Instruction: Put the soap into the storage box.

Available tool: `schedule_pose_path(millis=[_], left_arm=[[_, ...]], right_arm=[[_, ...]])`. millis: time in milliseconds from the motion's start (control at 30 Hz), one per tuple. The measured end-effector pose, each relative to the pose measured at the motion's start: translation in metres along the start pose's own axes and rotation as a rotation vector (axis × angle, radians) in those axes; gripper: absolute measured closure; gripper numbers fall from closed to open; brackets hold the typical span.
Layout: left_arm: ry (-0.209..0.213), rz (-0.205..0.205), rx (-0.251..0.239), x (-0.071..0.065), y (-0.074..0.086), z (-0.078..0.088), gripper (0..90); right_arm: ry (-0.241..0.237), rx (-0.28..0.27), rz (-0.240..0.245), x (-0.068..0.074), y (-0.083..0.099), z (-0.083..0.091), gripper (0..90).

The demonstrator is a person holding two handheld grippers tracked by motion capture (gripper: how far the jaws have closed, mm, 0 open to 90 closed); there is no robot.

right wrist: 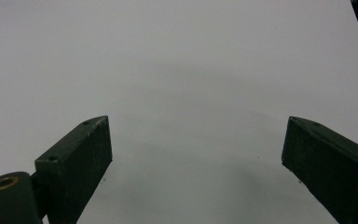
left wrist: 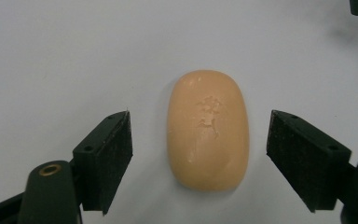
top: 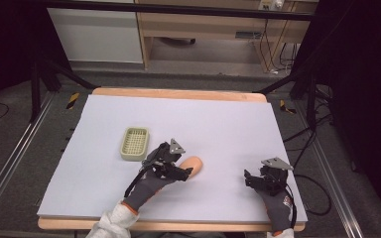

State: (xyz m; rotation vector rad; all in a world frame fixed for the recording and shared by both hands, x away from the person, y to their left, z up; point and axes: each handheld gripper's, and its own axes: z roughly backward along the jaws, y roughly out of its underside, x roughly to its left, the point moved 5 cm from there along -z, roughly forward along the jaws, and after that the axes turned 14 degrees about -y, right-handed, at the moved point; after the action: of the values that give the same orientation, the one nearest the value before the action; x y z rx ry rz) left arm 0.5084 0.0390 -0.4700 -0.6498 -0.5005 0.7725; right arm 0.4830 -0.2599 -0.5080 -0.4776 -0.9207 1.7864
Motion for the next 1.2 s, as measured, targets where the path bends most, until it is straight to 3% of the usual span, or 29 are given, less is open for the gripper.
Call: schedule_pose_path(millis=[433,1200], left_arm=[[0.013,-0.023,0.037,-0.010,-0.001,-0.015,23.0],[0.021,-0.066,0.106,-0.015,0.004,-0.036,28.3]], right_arm=[[-0.005,0.004,0.006,0.000,0.000,-0.001,8.8],[-0.006,0.012,0.005,0.001,0.000,-0.003,8.8]])
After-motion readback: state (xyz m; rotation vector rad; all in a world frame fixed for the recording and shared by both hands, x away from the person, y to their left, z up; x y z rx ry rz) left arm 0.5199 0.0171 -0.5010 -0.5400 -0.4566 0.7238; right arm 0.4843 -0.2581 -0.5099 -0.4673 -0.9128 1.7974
